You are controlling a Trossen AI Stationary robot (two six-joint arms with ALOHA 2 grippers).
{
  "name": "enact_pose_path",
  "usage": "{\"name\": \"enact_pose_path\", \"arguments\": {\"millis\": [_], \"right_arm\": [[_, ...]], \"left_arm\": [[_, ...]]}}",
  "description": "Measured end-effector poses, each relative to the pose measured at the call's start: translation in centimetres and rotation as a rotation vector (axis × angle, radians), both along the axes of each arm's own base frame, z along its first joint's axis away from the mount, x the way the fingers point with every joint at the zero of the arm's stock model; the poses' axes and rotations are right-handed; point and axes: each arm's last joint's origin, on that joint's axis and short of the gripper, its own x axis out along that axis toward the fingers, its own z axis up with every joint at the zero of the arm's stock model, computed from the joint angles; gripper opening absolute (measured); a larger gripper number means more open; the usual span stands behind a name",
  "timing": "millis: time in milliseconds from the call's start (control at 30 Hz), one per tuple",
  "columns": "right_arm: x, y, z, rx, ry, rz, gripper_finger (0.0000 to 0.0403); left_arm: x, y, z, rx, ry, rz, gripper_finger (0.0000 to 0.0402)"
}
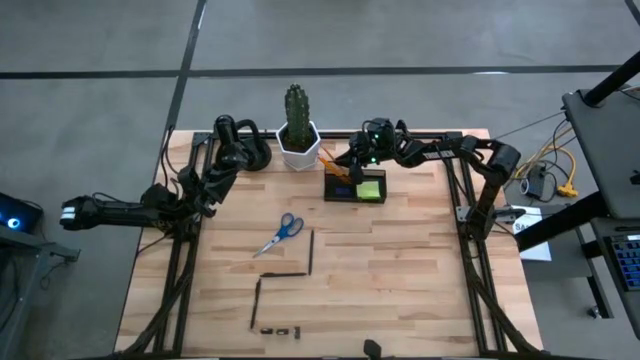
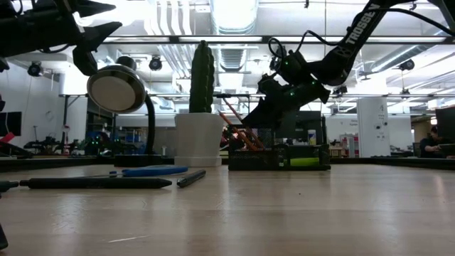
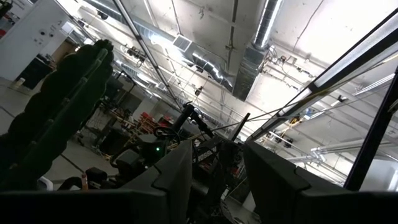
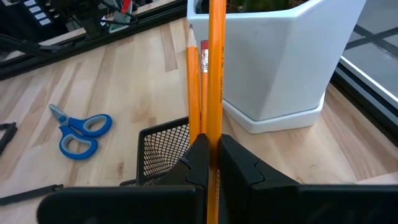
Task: Pick and place office supplies into organizer
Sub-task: Put the pencil into the left section of the desk organizer
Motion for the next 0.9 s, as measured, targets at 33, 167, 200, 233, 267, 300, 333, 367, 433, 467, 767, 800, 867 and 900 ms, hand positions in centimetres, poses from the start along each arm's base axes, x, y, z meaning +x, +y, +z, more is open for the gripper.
{"name": "enact_pose_path", "arguments": {"millis": [33,167,200,233,267,300,333,367,433,467,767,800,867,900], "right_arm": [[0.0,0.0,0.0,0.001,0.001,0.000,0.0013],[0.1,0.0,0.1,0.003,-0.008,0.008,0.0013],[0.1,0.0,0.2,0.004,-0.016,0.015,0.0013],[0.2,-0.1,0.3,0.003,-0.021,0.018,0.0013],[0.3,-0.1,0.5,0.002,-0.024,0.020,0.0013],[0.4,-0.1,0.5,0.007,-0.025,0.025,0.0013],[0.5,-0.1,0.5,0.011,-0.024,0.034,0.0013],[0.6,-0.1,0.7,0.012,-0.024,0.038,0.0013],[0.7,-0.1,0.9,0.011,-0.033,0.048,0.0013],[0.8,-0.2,1.0,0.009,-0.040,0.051,0.0013],[0.6,-0.1,0.8,-0.003,0.012,0.075,0.0013],[0.5,-0.1,0.7,-0.005,0.021,0.079,0.0013],[0.5,-0.1,0.7,-0.011,0.032,0.085,0.0013],[0.5,-0.1,0.7,-0.012,0.033,0.083,0.0013]], "left_arm": [[0.0,0.0,0.0,0.000,0.000,0.000,0.0130],[0.0,0.0,0.0,0.000,-0.001,0.000,0.0130],[0.0,0.0,0.0,0.000,0.000,0.000,0.0130],[0.0,0.0,0.0,0.000,-0.001,0.000,0.0130],[0.0,0.0,0.0,0.000,-0.001,0.000,0.0130],[0.0,0.0,0.0,0.000,-0.001,0.000,0.0130],[0.0,0.0,0.0,0.000,-0.001,0.000,0.0130],[0.0,0.0,0.0,0.000,-0.001,0.000,0.0130],[0.0,0.0,0.0,0.000,-0.001,0.000,0.0130],[0.0,0.0,0.0,0.000,-0.001,-0.001,0.0130],[0.0,0.0,0.0,0.000,-0.001,0.000,0.0130],[0.0,0.0,0.0,0.000,-0.001,0.000,0.0130],[0.0,0.0,0.0,0.000,-0.001,0.000,0.0130],[0.0,0.0,0.0,0.000,-0.001,0.000,0.0130]]}}
